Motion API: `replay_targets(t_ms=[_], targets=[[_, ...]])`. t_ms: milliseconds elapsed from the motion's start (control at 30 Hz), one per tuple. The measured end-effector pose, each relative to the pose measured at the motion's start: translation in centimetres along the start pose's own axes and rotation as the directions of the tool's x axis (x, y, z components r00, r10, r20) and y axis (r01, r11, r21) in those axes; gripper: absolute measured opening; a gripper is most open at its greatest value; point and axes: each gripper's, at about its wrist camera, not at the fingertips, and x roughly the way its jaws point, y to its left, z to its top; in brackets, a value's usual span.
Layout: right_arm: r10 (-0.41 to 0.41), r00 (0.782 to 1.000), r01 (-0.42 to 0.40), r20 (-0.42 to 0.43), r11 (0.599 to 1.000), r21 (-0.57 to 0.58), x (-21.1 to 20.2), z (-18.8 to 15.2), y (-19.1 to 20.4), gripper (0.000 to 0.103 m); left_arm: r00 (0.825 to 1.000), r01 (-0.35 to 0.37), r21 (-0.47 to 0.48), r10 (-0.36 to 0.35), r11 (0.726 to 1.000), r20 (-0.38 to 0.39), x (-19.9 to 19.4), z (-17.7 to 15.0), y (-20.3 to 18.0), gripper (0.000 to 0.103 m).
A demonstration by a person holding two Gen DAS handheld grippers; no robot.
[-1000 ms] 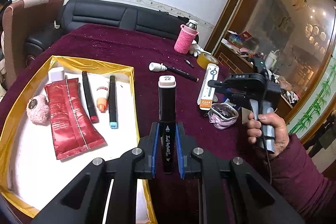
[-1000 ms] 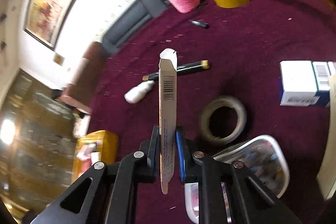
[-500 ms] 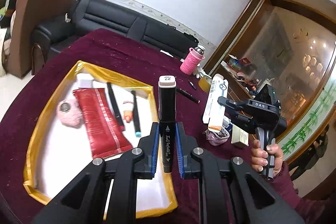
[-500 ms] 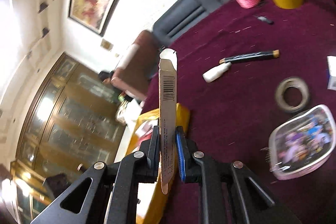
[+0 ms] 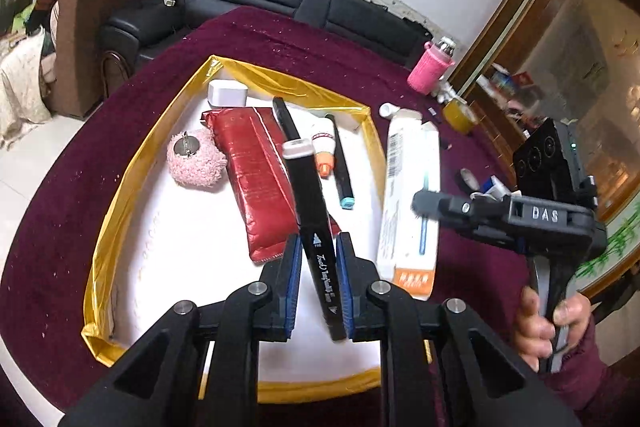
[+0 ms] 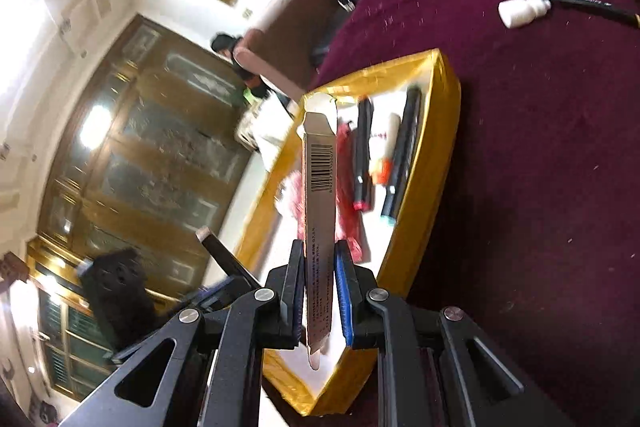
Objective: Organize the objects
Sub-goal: 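Lower the marker into the yellow box with the left tool while the right tool places the toothpaste box there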
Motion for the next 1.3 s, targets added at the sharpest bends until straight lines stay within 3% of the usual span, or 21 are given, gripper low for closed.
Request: replay_targets(t_ms=[233, 400, 433, 500, 600, 700, 800, 900, 967, 1067, 1133, 1233, 1300], targets=[[-0.062, 0.998, 0.061, -0.030, 0.998, -0.028, 1.9, -1.3, 0.4, 0.017, 0.994, -0.046, 0.012, 0.047, 0.999, -0.094, 3.7, -0.5, -0.1, 0.012], [-0.095, 0.995, 0.094, -0.035, 0.995, -0.042, 2.3, -1.4, 0.7, 0.019, 0.993, -0.084, 0.044, 0.088, 0.995, -0.076, 3.5, -0.9, -0.6, 0.013], [-0.105, 0.994, 0.103, -0.034, 0.994, -0.047, 2.4, -1.5, 0.7, 0.019, 0.994, -0.091, 0.050, 0.094, 0.995, -0.064, 3.2, -0.9, -0.7, 0.015], [-0.120, 0.992, 0.119, -0.026, 0.991, -0.055, 2.3, -1.6, 0.9, 0.019, 0.994, -0.102, 0.057, 0.104, 0.993, -0.039, 2.5, -0.9, -0.9, 0.033], [-0.124, 0.992, 0.123, -0.022, 0.991, -0.043, 1.9, -1.8, 0.9, 0.020, 0.992, -0.123, 0.047, 0.123, 0.991, -0.005, 1.7, -0.7, -1.0, 0.051], [-0.103, 0.995, 0.103, -0.011, 0.994, -0.022, 1.1, -2.0, 0.6, 0.022, 0.992, -0.123, 0.019, 0.123, 0.992, 0.016, 0.9, -0.7, -0.8, 0.063], [-0.093, 0.996, 0.094, 0.015, 0.995, -0.032, 0.0, -2.4, 1.0, 0.033, 0.991, -0.127, 0.000, 0.127, 0.992, 0.033, 0.3, -0.6, -0.7, 0.067], [-0.145, 0.986, 0.149, 0.077, 0.987, -0.057, -2.2, -2.7, 1.5, 0.071, 0.991, -0.124, -0.019, 0.125, 0.992, 0.053, -0.6, -0.7, -0.8, 0.070], [-0.163, 0.979, 0.173, 0.124, 0.982, -0.073, -4.1, -3.0, 1.6, 0.075, 0.990, -0.115, -0.034, 0.117, 0.993, 0.073, -1.4, -0.8, -0.8, 0.071], [-0.217, 0.957, 0.235, 0.194, 0.969, -0.079, -7.9, -3.6, 1.0, 0.077, 0.990, -0.095, -0.039, 0.098, 0.995, 0.102, -2.7, -0.8, -1.3, 0.073], [-0.281, 0.928, 0.305, 0.247, 0.950, -0.065, -10.9, -4.2, 0.4, 0.081, 0.989, -0.075, -0.025, 0.077, 0.997, 0.123, -3.7, -0.7, -2.1, 0.074], [-0.388, 0.865, 0.423, 0.318, 0.905, -0.048, -15.7, -4.5, -0.3, 0.083, 0.989, -0.013, 0.026, 0.009, 1.000, 0.149, -5.1, -0.4, -3.9, 0.074], [-0.459, 0.803, 0.508, 0.379, 0.861, -0.033, -19.4, -4.2, -0.1, 0.083, 0.985, 0.033, 0.061, -0.043, 0.998, 0.167, -5.9, 0.0, -5.3, 0.077]])
